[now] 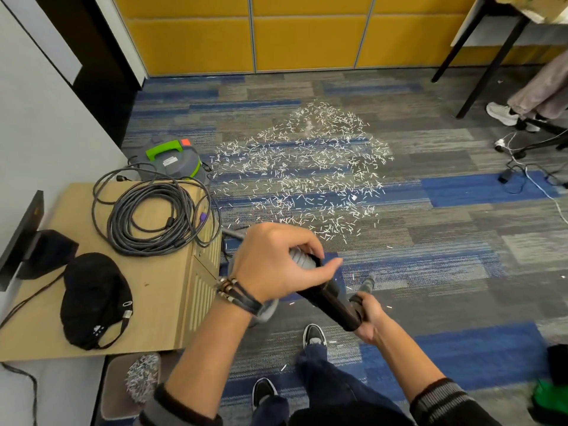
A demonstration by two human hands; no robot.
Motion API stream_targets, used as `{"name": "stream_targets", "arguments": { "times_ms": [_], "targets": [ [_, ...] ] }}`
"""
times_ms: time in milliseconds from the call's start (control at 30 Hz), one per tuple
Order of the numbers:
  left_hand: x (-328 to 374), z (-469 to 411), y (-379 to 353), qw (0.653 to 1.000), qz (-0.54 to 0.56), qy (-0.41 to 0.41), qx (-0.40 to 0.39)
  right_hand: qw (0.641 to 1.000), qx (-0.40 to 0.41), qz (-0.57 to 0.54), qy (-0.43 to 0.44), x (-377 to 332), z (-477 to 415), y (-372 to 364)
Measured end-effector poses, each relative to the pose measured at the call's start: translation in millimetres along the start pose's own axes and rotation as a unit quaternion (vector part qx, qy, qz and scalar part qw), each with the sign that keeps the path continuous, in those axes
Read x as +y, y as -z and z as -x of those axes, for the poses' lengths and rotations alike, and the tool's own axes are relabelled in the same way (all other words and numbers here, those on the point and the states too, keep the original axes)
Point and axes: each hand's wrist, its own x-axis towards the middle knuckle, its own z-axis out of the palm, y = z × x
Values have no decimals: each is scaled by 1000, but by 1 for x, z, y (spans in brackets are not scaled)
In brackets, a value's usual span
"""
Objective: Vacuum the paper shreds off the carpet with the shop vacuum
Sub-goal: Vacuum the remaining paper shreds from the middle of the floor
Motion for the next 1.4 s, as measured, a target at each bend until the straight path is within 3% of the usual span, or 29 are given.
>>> {"name": "stream_targets", "arguments": {
  "times_ms": [233,533,900,1133,1400],
  "targets": [
    [-2,-2,38,999,1,1,38,994,-82,-69,-16,17,26,-33],
    [14,25,-1,999,43,2,-17,995,-14,-91,-24,49,40,49],
    [32,25,27,997,49,-56,20,990,-67,-122,-13,67,72,27],
    [35,38,9,997,64,-46,14,991,-31,-127,-20,71,81,65],
    [30,18,9,996,66,-40,41,991,-25,-128,-2,49,71,59]
  ]
}}
